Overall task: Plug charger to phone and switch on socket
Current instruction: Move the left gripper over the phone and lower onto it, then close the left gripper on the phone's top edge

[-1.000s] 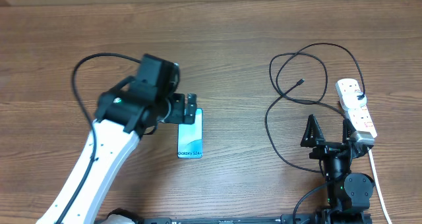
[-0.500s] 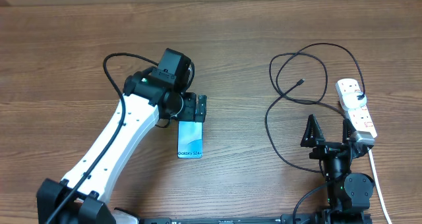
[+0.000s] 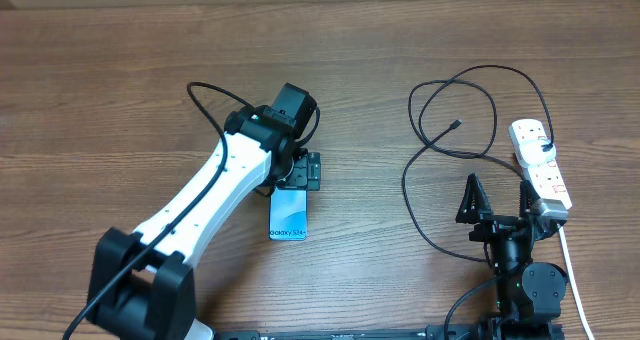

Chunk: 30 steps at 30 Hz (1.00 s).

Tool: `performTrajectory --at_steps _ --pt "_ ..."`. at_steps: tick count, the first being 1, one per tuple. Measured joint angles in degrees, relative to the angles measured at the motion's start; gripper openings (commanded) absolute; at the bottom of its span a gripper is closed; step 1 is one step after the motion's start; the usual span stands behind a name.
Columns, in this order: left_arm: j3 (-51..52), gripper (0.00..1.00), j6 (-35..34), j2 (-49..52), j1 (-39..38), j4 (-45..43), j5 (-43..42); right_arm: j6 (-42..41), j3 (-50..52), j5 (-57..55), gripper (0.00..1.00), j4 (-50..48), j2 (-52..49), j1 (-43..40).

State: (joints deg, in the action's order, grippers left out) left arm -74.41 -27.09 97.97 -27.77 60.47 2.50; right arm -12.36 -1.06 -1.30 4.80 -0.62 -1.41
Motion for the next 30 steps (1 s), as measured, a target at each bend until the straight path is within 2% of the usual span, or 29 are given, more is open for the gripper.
performTrajectory --at_steps 18,30 --pt "0.0 1.00 0.0 11.6 0.0 0.5 0.2 0.0 0.0 0.0 1.00 0.0 0.0 0.0" --pt "0.0 1.00 0.5 14.4 0.0 -0.9 -2.9 0.0 0.0 0.0 1.00 0.0 0.0 0.0"
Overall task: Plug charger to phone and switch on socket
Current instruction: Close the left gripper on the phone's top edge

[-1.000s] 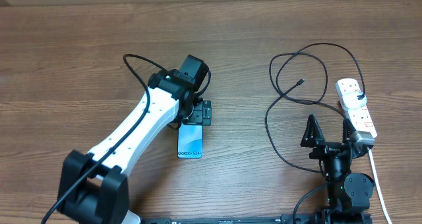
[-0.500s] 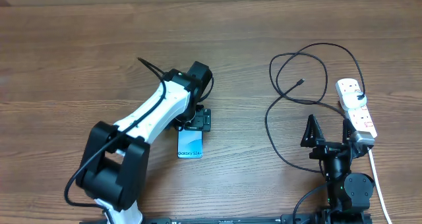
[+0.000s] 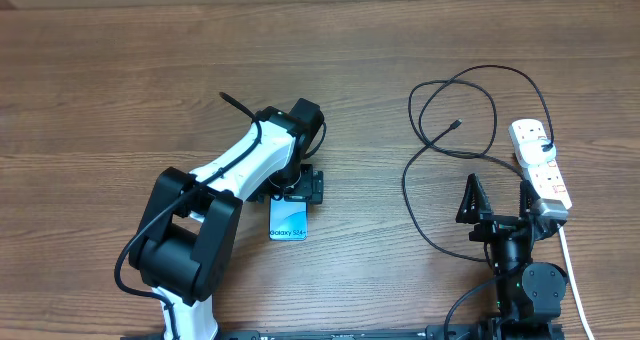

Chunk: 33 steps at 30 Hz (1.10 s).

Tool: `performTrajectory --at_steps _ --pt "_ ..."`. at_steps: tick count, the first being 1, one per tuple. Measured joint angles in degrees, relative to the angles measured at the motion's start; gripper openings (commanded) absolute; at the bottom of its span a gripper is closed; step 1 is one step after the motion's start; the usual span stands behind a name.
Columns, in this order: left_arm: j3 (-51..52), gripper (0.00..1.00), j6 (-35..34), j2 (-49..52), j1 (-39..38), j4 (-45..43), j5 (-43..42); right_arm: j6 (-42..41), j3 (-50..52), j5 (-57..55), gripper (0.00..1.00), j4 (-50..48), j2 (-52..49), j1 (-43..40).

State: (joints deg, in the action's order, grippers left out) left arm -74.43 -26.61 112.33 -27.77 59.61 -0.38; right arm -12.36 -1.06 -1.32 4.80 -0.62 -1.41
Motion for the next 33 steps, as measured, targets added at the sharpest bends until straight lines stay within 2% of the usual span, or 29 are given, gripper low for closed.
performTrajectory --at_steps 33 --pt "1.7 1.00 -0.5 0.2 0.0 -3.0 -0.3 0.0 0.0 0.0 1.00 0.0 0.0 0.0"
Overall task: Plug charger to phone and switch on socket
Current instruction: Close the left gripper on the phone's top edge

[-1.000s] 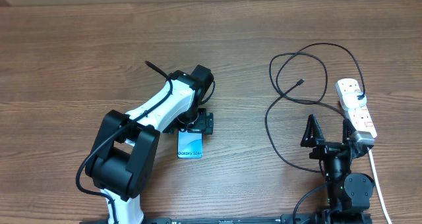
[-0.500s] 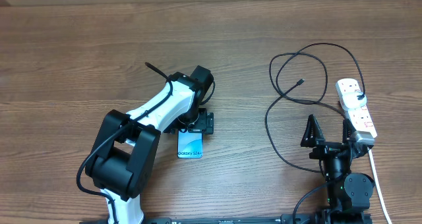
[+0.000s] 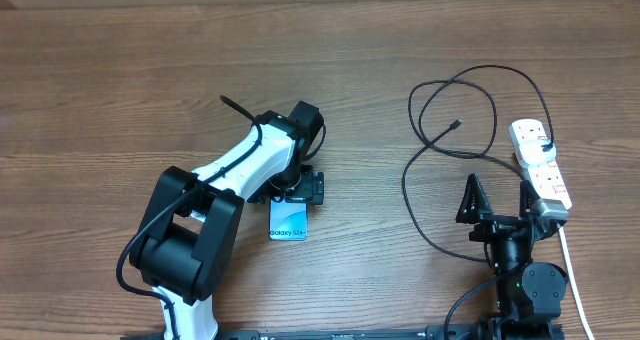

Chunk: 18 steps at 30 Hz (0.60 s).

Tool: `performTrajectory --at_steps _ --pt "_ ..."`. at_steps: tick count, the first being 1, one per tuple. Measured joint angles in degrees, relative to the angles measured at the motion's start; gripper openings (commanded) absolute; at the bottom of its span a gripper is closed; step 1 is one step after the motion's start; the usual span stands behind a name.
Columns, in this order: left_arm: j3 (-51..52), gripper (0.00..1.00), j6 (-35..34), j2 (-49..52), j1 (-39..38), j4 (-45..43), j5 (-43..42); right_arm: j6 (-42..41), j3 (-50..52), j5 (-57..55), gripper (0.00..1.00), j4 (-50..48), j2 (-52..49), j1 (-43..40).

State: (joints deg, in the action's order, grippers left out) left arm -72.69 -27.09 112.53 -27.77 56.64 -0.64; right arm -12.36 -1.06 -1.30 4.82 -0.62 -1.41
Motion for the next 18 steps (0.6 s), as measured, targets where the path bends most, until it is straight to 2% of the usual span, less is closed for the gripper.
performTrajectory --at_steps 10,18 --pt "2.1 1.00 0.0 -0.8 0.1 -2.9 -0.9 0.0 0.0 0.0 1.00 0.0 0.0 0.0" --pt "2.8 0.94 0.0 -1.1 0.1 -4.0 -1.6 0.0 0.0 0.0 1.00 0.0 0.0 0.0"
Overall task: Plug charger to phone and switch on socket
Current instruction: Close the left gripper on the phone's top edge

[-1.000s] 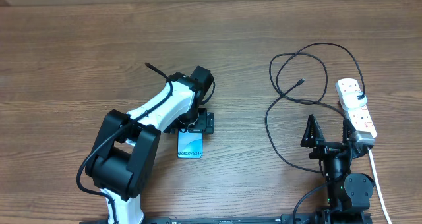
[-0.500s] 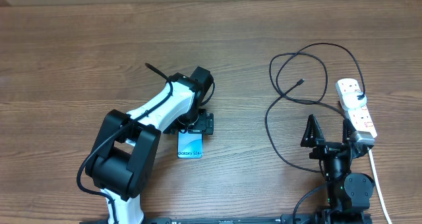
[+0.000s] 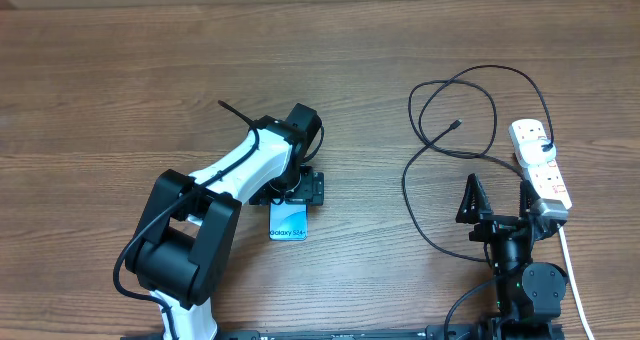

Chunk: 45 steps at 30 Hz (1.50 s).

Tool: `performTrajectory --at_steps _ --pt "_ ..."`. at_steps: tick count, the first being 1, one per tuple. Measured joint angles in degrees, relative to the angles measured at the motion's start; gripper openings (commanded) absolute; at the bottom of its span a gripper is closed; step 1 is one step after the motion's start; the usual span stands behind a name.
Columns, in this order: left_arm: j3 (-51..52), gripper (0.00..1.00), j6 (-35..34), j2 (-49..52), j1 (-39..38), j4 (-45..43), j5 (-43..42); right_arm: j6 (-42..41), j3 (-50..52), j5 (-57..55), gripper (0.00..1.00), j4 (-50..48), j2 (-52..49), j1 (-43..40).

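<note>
The phone [image 3: 288,221] lies flat on the table with its blue screen up. My left gripper [image 3: 301,188] sits down over the phone's far end and covers it. Its fingertips are hidden under the wrist, so whether they clamp the phone does not show. The black charger cable [image 3: 478,80] loops across the right side, and its free plug tip [image 3: 457,124] lies on the wood. The cable's other end goes to the white power strip [image 3: 540,166]. My right gripper [image 3: 497,196] rests near the front edge, open and empty, between cable and strip.
A white cord [image 3: 572,270] runs from the power strip toward the front edge beside the right arm's base [image 3: 525,280]. The left arm's black base [image 3: 180,260] stands front left. Bare wooden tabletop [image 3: 100,100] spreads over the back and left.
The left arm has shifted only very slightly, still over the phone's far end. The phone, cable, power strip and right gripper have not moved.
At first my left gripper stood just beyond the phone's far end, the arm stretched low. A second later the arm had folded up and the gripper had come down onto the phone's far end. It has stayed there. The right arm has not moved.
</note>
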State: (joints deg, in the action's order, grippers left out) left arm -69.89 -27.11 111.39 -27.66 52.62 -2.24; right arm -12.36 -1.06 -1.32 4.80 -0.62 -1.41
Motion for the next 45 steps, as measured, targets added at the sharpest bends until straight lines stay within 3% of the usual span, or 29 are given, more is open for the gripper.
performTrajectory --at_steps 10,23,26,45 --pt "0.0 0.97 -0.5 0.0 0.0 0.0 0.0 0.0 0.0 0.0 1.00 0.0 0.0 0.0" --pt "0.1 0.91 -3.1 -0.1 0.0 0.0 -0.4 0.0 0.0 0.0 1.00 0.0 0.0 0.0" --pt "0.1 0.83 -3.3 -0.1 0.0 0.0 -0.4 0.0 0.0 0.0 1.00 0.0 0.0 0.0" --pt "0.1 0.64 -4.3 -0.2 -0.1 -0.4 -0.3 0.0 0.0 0.0 1.00 0.0 0.0 0.0"
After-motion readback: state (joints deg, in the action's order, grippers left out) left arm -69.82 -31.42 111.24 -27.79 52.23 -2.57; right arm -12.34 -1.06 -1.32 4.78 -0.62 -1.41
